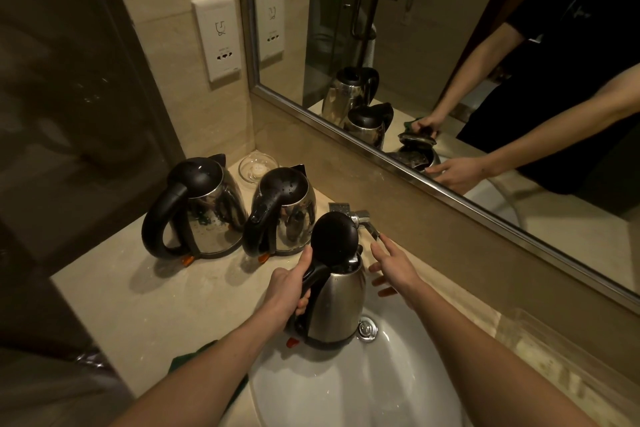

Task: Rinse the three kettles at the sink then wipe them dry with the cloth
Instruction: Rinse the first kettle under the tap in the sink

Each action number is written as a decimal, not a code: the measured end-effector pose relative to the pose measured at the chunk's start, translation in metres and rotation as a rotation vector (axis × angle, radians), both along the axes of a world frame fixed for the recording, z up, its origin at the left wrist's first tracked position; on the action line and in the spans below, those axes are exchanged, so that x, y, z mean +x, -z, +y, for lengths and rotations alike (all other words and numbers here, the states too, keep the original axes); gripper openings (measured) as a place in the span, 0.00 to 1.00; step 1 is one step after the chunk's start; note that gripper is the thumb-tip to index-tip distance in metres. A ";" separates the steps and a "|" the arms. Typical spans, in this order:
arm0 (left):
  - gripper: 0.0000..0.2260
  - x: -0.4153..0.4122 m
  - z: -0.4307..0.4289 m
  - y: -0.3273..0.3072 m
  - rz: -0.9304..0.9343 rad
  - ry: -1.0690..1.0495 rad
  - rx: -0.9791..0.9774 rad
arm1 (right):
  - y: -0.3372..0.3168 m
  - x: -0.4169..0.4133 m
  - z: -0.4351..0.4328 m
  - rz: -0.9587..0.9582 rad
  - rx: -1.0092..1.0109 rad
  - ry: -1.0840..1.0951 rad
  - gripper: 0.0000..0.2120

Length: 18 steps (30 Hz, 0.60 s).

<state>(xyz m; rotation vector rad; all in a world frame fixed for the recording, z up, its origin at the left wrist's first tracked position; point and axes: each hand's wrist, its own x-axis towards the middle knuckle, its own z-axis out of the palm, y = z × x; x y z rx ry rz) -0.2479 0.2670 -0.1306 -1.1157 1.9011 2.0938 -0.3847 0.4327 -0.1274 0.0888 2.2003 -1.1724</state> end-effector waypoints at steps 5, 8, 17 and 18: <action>0.30 0.001 0.000 0.000 -0.007 -0.006 0.008 | 0.001 -0.001 0.000 -0.003 -0.001 -0.005 0.26; 0.30 0.001 -0.001 0.000 -0.004 -0.003 0.011 | 0.002 -0.001 0.000 -0.001 -0.001 -0.011 0.26; 0.30 0.001 -0.001 0.000 -0.003 -0.001 0.013 | 0.004 -0.001 0.000 0.005 -0.004 -0.007 0.26; 0.30 0.001 -0.001 0.000 -0.006 -0.001 0.013 | 0.004 -0.001 0.000 0.003 -0.004 -0.004 0.26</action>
